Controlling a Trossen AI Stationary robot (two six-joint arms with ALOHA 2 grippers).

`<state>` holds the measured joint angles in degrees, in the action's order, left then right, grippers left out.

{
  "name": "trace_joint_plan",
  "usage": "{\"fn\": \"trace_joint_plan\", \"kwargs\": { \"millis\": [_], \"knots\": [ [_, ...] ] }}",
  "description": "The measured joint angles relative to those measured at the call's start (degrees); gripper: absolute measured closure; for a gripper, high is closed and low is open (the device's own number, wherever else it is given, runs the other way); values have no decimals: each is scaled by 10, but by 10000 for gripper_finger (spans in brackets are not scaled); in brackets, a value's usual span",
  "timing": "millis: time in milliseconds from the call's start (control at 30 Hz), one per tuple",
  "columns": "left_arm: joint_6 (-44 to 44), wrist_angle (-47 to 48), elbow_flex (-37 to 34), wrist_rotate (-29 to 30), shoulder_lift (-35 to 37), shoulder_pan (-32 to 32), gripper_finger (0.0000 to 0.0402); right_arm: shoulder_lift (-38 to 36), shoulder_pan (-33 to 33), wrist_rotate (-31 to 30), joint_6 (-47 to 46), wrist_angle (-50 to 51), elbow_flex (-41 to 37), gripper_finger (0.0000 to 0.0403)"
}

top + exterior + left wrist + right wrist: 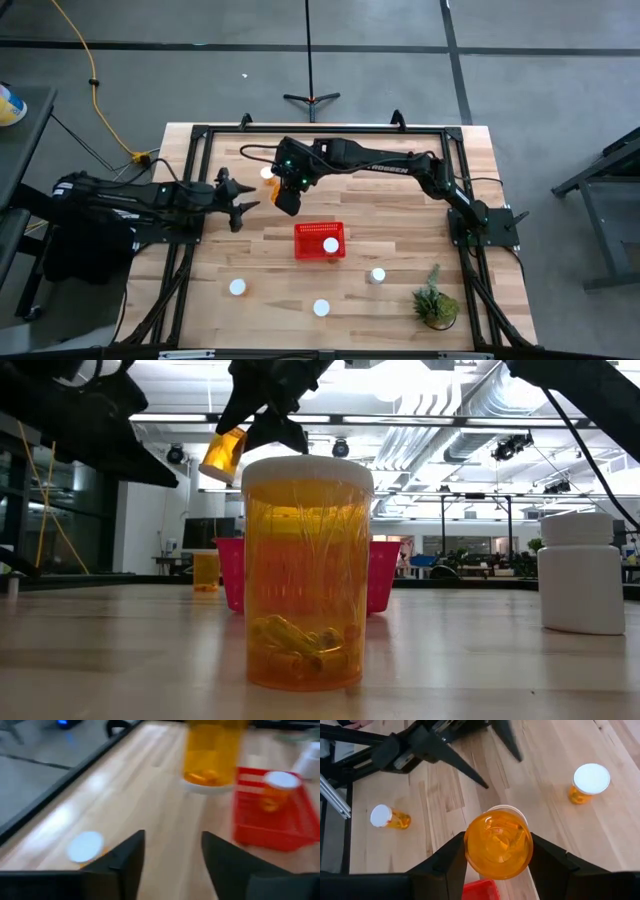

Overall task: Pick and place pill bottles into a basket
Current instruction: Put the orange pill bottle into the red basket

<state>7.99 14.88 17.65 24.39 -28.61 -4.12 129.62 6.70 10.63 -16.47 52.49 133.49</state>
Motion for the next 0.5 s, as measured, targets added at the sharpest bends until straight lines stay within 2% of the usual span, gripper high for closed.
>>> {"fn": "trace_joint_plan", "kwargs": {
  "millis": [133, 233, 400, 500],
  "knots": [
    [0, -44, 0, 10, -28, 0, 100, 0, 0, 0, 0, 0, 0, 225],
    [20, -53, 0, -4, -55, 0, 74, 0, 0, 0, 3, 0, 0, 224],
    [66, -56, 0, -34, -102, 0, 63, 0, 1, 0, 4, 0, 0, 227],
    [69, -99, 0, -44, -123, 0, 69, 0, 1, -2, 9, 0, 0, 225]
  ]
}}
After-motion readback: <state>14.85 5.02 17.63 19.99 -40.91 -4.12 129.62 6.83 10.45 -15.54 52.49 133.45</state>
